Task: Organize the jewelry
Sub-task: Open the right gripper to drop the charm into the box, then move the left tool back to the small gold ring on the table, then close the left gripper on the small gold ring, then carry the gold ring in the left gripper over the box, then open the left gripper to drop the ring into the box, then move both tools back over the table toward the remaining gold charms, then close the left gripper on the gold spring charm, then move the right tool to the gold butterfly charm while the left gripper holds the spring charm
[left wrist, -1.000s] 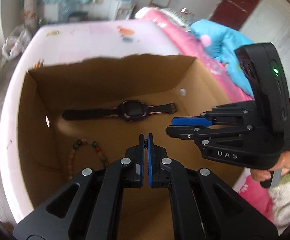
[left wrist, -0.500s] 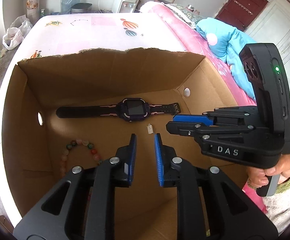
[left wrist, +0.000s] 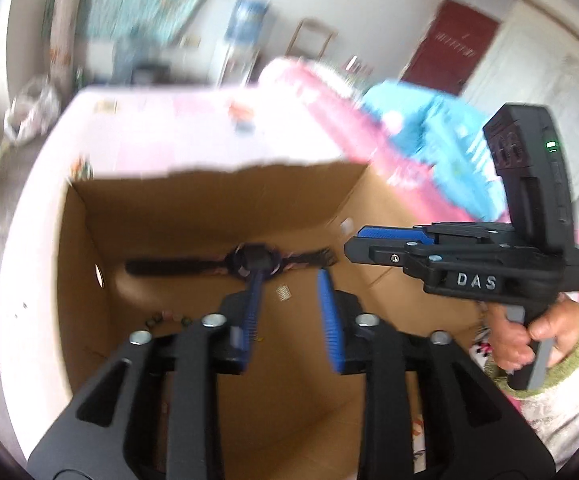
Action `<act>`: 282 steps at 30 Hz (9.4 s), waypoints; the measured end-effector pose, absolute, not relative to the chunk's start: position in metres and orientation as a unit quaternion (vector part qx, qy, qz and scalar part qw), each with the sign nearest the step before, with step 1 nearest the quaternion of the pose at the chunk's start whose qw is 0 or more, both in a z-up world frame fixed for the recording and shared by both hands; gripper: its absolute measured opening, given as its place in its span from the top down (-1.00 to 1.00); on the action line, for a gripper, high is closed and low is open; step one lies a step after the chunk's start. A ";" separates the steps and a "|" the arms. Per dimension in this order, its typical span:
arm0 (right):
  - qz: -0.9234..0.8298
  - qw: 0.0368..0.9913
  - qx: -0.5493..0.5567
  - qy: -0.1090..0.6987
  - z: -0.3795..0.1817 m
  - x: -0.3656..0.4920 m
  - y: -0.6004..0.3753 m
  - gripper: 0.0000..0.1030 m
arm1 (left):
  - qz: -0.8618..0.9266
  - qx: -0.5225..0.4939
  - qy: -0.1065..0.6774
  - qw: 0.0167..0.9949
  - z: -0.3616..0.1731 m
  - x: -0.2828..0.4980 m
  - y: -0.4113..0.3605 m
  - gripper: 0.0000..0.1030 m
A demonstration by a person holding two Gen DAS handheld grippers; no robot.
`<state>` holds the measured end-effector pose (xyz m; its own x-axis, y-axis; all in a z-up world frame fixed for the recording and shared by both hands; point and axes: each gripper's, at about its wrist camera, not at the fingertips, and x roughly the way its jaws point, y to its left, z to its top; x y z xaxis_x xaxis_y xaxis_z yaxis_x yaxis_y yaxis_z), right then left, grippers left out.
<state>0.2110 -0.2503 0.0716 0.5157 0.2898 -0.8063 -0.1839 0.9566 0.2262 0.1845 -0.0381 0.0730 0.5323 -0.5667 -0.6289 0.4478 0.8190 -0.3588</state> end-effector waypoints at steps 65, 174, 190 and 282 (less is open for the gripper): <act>0.099 0.869 0.057 0.482 -0.043 0.027 -0.225 0.47 | -0.319 0.120 0.426 0.838 -0.039 0.044 -0.106 0.83; 0.196 0.813 -0.028 0.548 0.062 0.216 -0.230 0.33 | -0.284 0.069 0.565 0.771 0.044 0.257 -0.087 0.36; 0.057 0.938 0.033 0.340 0.105 0.051 -0.234 -0.80 | -0.295 -0.013 0.379 0.877 0.126 0.100 -0.006 -0.74; 0.034 0.895 0.062 0.440 -0.021 0.022 -0.241 -0.01 | -0.300 0.054 0.417 0.856 -0.010 0.040 -0.080 0.90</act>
